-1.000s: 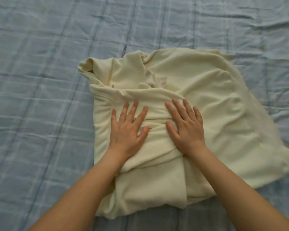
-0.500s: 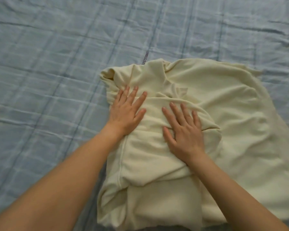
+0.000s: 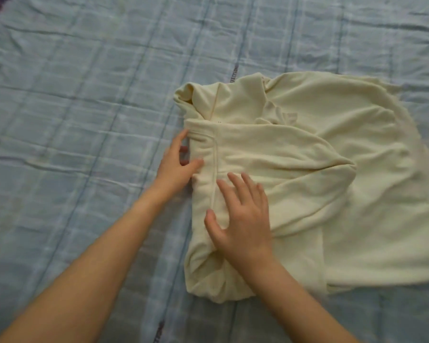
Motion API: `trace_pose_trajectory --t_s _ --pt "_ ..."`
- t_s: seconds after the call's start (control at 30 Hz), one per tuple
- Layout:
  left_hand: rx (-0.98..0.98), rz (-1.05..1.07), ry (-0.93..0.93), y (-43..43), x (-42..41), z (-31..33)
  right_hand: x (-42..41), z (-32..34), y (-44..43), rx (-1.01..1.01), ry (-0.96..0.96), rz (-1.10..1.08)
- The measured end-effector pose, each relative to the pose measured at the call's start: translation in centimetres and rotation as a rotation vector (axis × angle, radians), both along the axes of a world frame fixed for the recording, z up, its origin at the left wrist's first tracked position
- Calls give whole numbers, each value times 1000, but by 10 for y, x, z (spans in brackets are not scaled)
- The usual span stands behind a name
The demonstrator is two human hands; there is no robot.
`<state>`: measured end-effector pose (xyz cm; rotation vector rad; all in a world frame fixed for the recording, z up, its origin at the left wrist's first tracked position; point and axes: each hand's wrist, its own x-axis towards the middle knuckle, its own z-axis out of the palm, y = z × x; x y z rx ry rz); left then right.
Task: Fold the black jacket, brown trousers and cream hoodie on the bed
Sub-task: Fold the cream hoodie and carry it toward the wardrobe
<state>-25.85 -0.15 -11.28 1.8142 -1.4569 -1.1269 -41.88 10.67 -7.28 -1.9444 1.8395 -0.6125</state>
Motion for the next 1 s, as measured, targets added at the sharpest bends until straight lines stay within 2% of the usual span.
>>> trace_pose_trajectory --t_s 0.07,0.1,0.27,0.4,0.47,0.53,0.6,0.73,0.8,1.0 --pt "53 -96 141 -1 12 -6 29 -1 21 69 113 -28" --pt "42 -149 154 -2 17 -8 41 -3 28 107 172 -63" --pt "38 -385 65 -19 21 0 89 -15 53 330 370 -277" --pt "66 -416 261 -23 27 1 97 -26 67 444 384 -438" --pt "81 -409 306 -24 31 -3 92 -28 75 434 354 -528" --pt "97 -376 356 -24 34 -6 84 -29 79 391 315 -502" --pt "126 -345 401 -25 36 -4 70 -29 79 336 207 -407" --pt "157 -319 460 -27 41 10 33 -17 84 280 -186 -333" --pt "159 -310 478 -25 45 17 24 -8 86 278 -293 -297" --pt "219 -164 569 -18 90 43 63 21 92 341 -717 -229"
